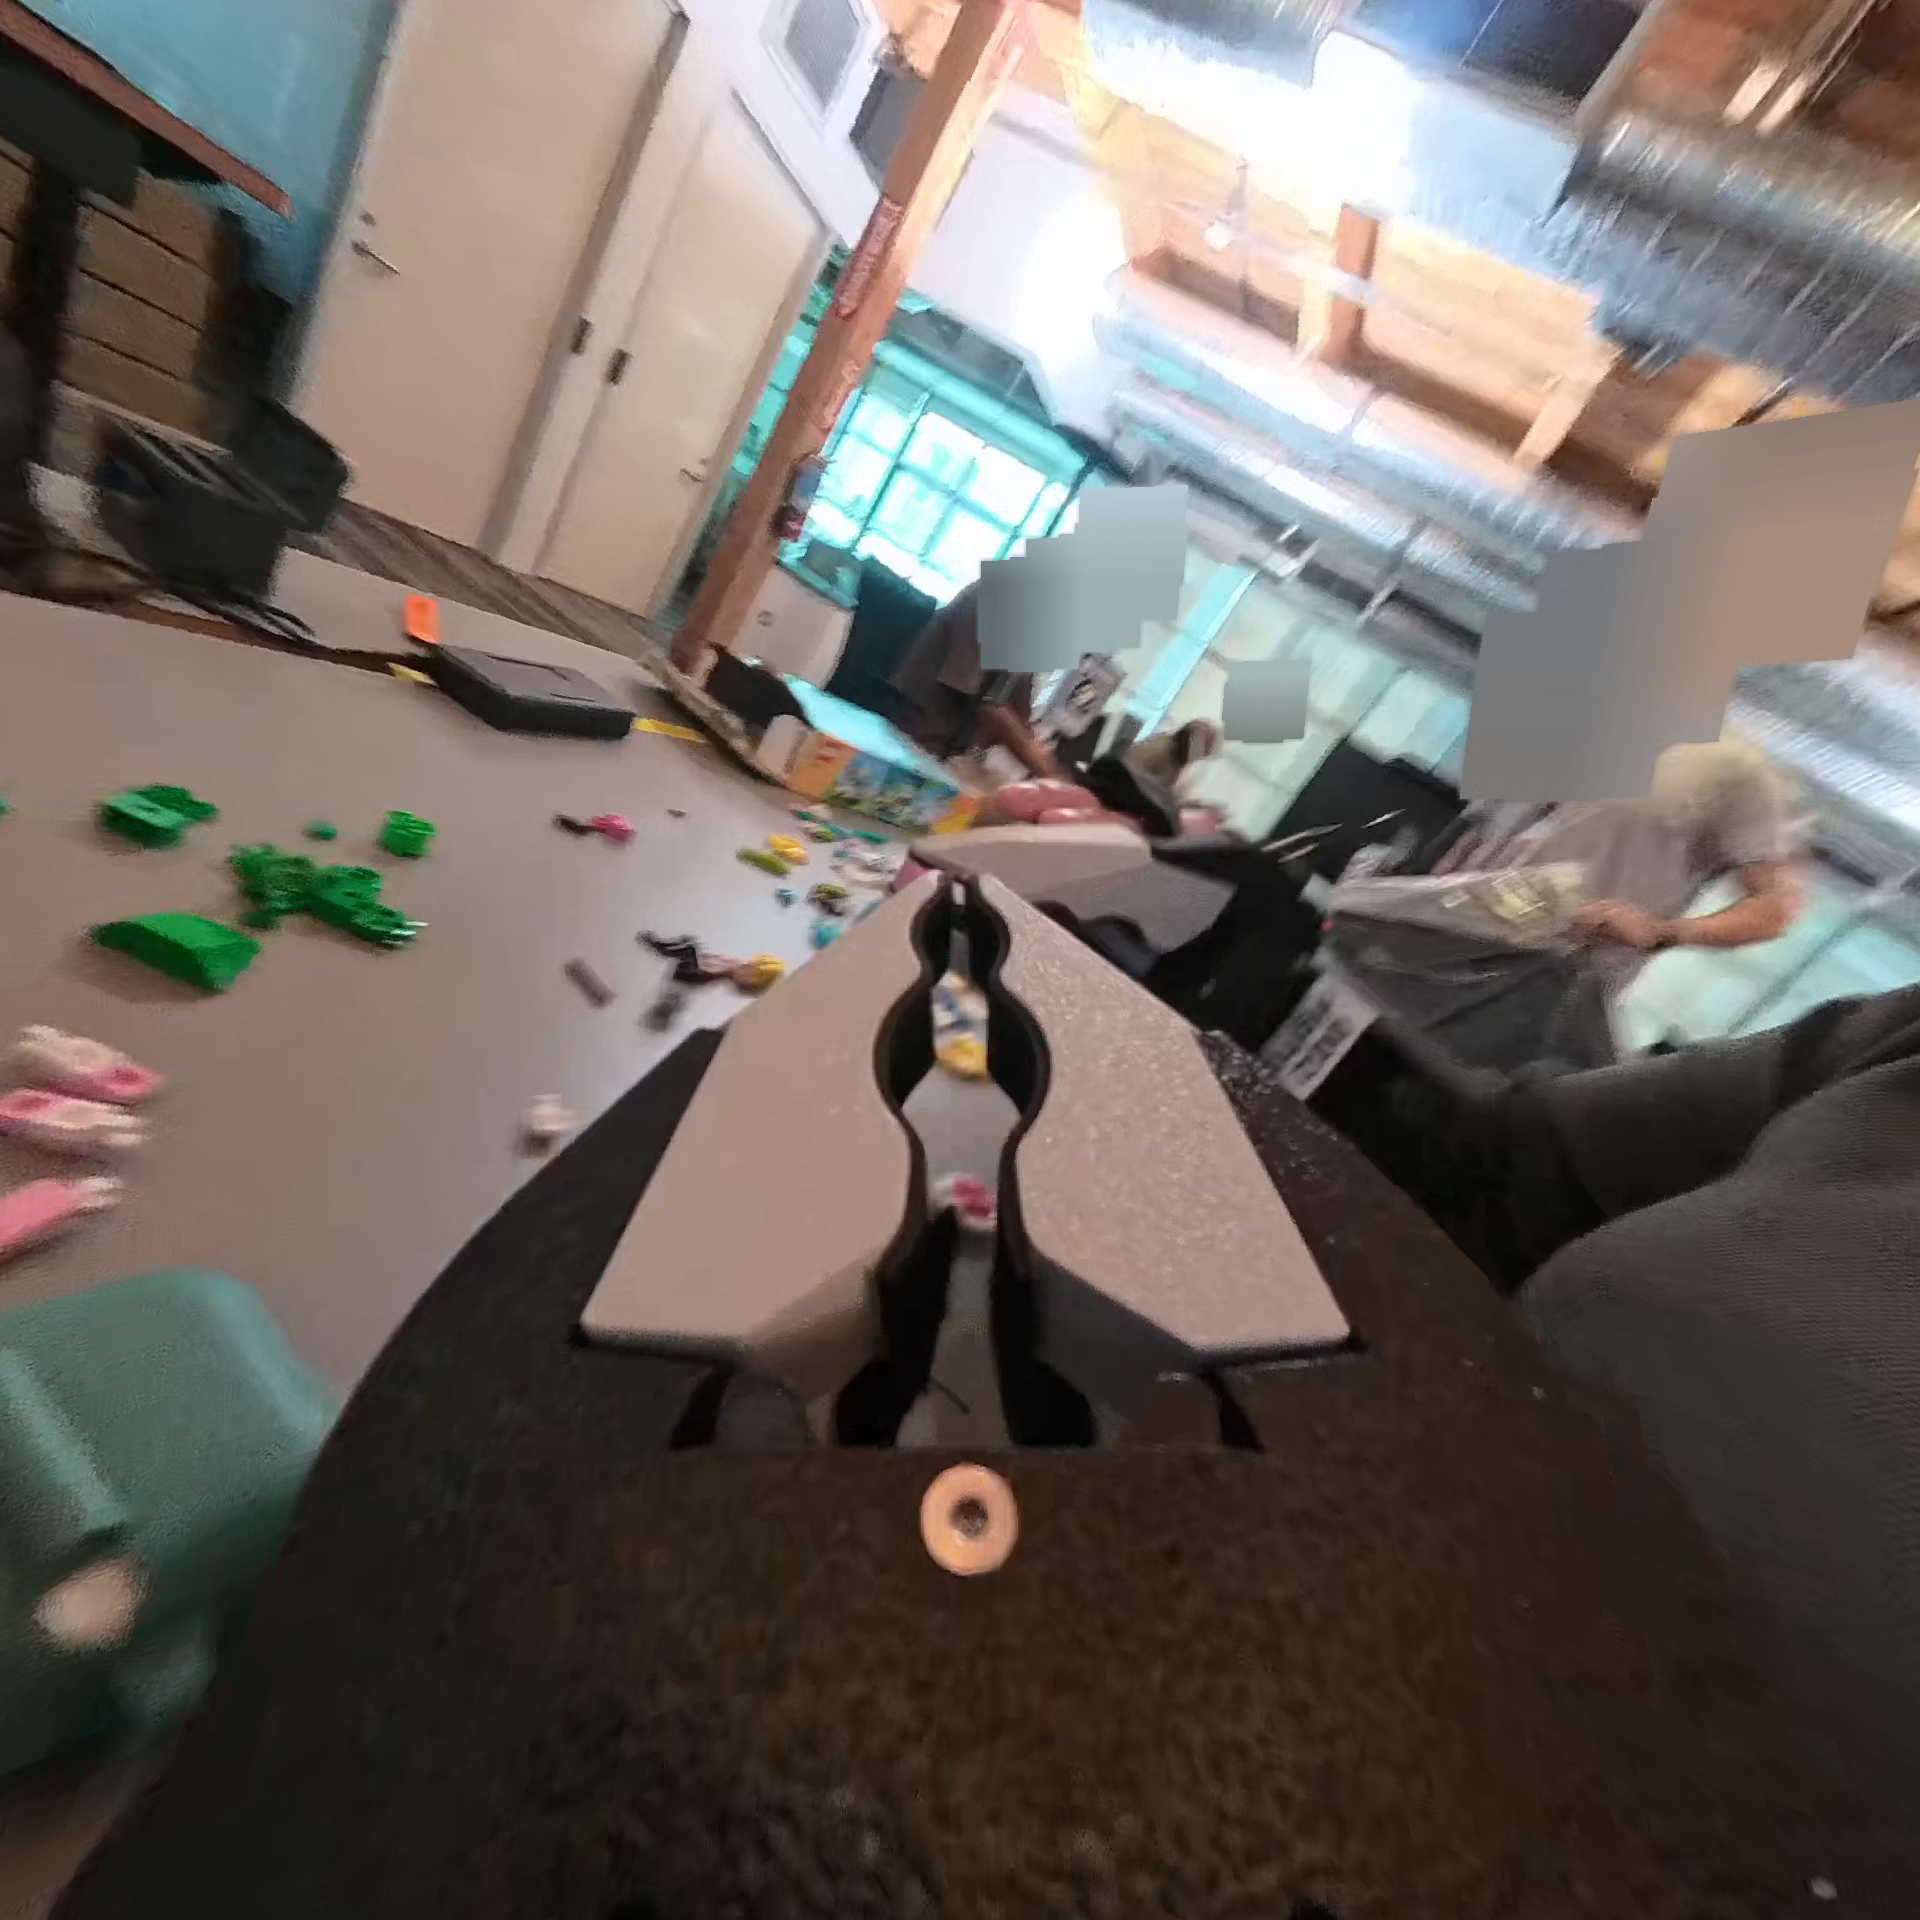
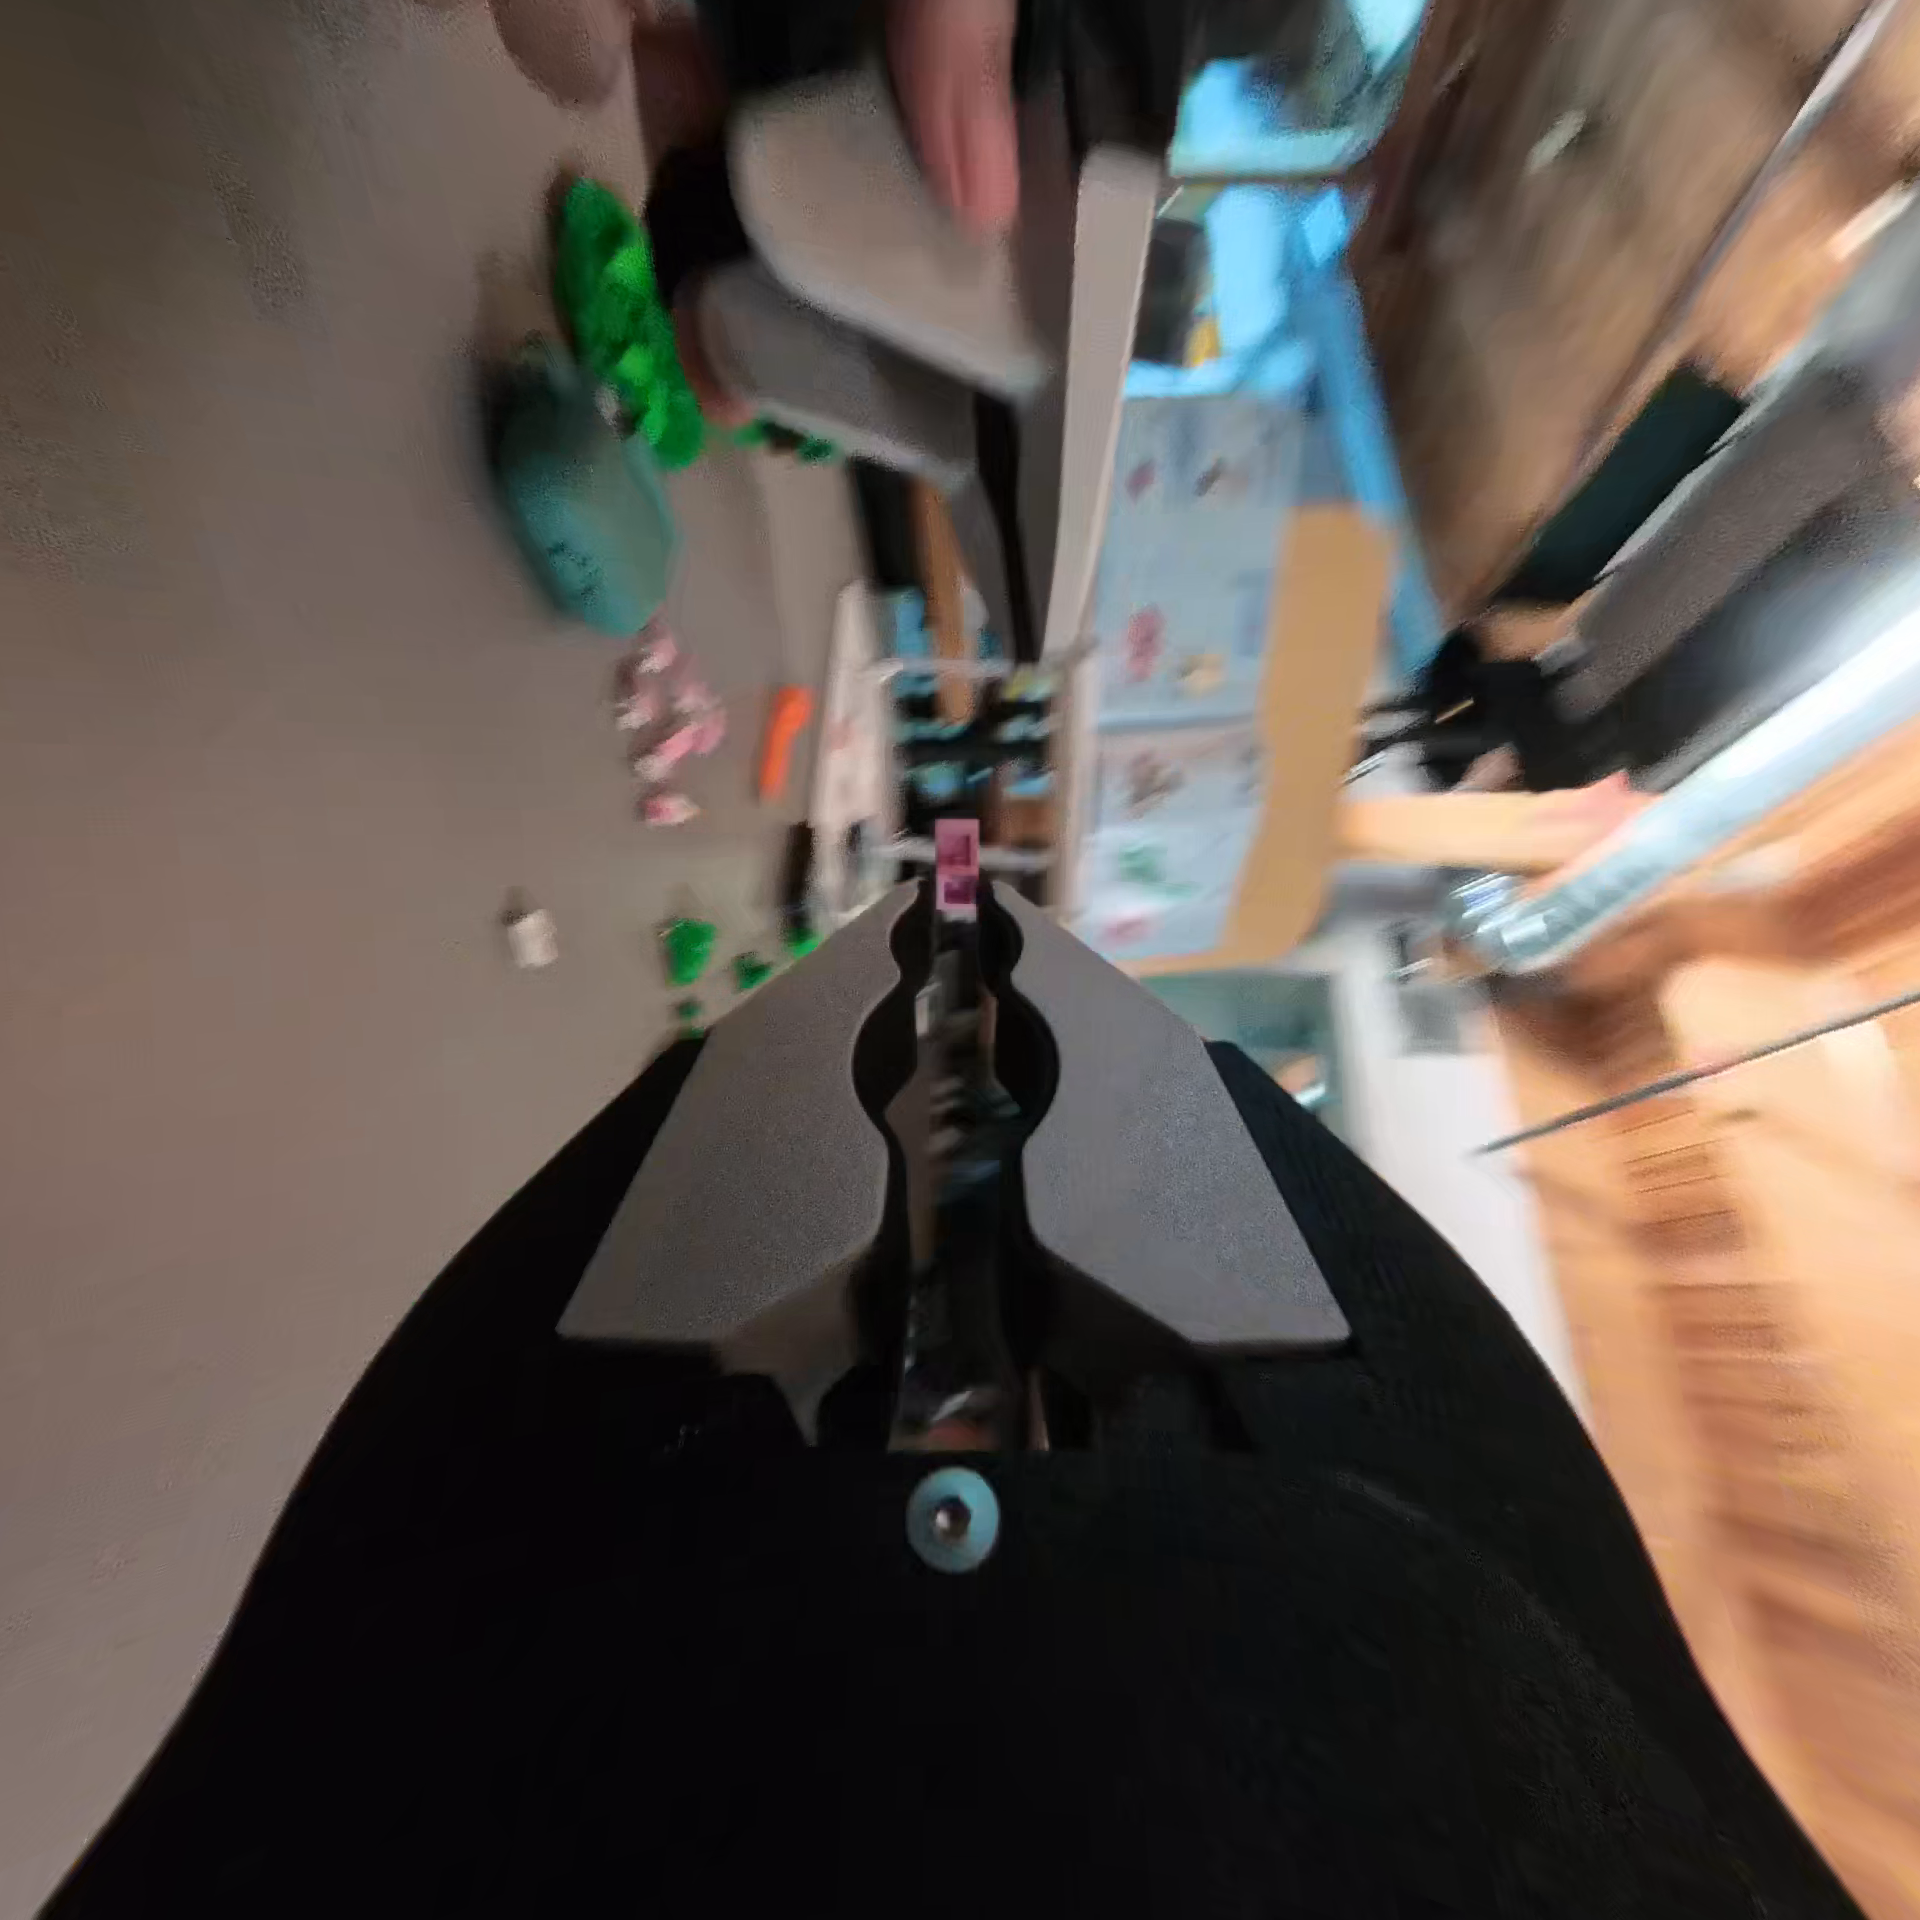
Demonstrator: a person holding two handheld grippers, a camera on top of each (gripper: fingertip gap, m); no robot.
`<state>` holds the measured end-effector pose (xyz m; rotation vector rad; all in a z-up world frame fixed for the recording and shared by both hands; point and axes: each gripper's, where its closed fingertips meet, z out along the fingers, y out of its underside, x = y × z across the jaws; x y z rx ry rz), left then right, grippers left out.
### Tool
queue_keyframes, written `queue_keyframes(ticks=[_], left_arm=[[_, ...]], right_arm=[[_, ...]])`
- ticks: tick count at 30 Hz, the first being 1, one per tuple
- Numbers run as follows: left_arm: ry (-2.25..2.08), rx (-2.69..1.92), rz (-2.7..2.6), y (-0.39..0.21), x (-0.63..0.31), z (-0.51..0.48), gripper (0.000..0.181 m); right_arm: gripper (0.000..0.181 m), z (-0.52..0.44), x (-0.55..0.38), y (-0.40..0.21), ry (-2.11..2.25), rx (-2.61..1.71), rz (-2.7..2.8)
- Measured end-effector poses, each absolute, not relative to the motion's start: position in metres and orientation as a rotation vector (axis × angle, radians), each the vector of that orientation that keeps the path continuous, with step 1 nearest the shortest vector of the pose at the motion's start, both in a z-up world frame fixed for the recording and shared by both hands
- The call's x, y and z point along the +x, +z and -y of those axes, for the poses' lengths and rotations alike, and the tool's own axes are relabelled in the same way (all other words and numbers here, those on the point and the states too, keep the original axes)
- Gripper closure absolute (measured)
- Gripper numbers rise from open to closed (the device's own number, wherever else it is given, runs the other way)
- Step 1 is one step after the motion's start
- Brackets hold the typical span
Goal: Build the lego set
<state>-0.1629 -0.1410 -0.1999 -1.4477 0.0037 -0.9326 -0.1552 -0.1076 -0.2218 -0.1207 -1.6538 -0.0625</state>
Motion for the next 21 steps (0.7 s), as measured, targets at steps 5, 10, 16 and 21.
queue_keyframes(ticks=[5, 10, 16, 21], left_arm=[[-0.485, -1.861, -0.27, -0.257, -0.168, 0.122, 0.155], [-0.243, -2.112, -0.387, -0.293, -0.166, 0.093, 0.152], [-0.302, -2.013, -0.668, -0.294, -0.129, 0.086, 0.15], [-0.182, -1.589, -1.148, -0.272, -0.089, 0.119, 0.139]], right_arm=[[0.175, 0.073, -0.142, -0.285, 0.165, -0.656, 2.061], [0.175, 0.079, -0.12, -0.312, 0.542, -1.156, 2.258], [0.175, 0.095, -0.103, -0.318, 0.909, -1.409, 2.307], [0.174, 0.114, -0.095, -0.292, 1.39, -1.509, 2.263]])
